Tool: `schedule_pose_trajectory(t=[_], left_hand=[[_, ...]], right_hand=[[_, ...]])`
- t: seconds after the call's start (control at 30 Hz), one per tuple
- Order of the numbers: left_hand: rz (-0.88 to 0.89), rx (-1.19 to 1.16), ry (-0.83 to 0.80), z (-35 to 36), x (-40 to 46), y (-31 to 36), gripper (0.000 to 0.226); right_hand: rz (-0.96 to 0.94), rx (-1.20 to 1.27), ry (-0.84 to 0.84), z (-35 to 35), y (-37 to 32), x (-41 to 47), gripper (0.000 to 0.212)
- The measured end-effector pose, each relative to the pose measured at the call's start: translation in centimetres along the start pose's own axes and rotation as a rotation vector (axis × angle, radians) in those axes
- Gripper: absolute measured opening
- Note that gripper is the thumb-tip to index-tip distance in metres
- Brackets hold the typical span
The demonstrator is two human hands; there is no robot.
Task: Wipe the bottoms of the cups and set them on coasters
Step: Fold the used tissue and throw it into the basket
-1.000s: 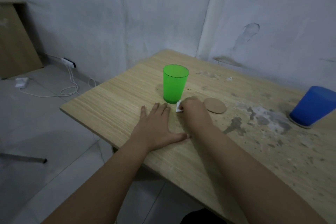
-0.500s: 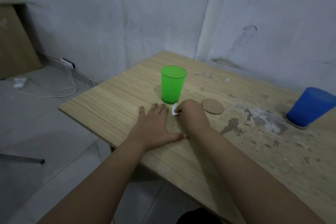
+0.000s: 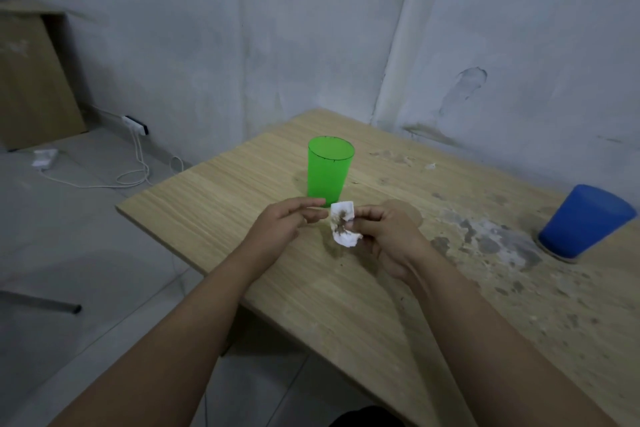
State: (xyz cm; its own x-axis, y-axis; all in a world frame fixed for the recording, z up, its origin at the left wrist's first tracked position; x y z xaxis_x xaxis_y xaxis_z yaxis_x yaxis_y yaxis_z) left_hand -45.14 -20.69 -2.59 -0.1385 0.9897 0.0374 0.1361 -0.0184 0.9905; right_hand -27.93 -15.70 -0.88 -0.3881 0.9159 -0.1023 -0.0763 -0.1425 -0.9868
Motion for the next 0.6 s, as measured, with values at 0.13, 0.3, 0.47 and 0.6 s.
schedule_pose_trajectory(t=[0.13,0.3,0.47,0.6], left_hand=[[-0.015,0.018,-0.044,0.4,-0.4,0.5,0.035],[-0.025,-0.010,-0.026,0.2,-0.3,0.3,0.033],[0.008,-0.012,-0.022,0.1,-0.5,0.2,0.028],[0.022,0.073,0.018,0.2,-0.6,0.0,0.017]], right_hand=[[0.037,0.063,-0.002,0.5,0.4,0.4,0.021],[0.070,-0.080,0.065,0.5,0.6,0.8,0.024],[0.064,-0.115,0.096,0.7,0.2,0.5,0.022],[-0.061,-0.284,-0.028,1.0,-0.5,-0.6,0.020]])
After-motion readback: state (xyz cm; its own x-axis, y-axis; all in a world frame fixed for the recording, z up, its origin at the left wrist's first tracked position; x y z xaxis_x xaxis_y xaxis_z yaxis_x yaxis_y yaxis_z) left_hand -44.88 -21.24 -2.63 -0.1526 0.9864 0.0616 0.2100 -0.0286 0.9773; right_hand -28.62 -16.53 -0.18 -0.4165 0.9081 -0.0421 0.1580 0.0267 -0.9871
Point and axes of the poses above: each hand's wrist, its own x-axis towards the middle knuckle, its own z-axis out of the palm, y = z × x, the point moved 1 cm from there along x, towards the middle knuckle, and after that the axes turned 3 degrees about -z, right-handed, at the moved point
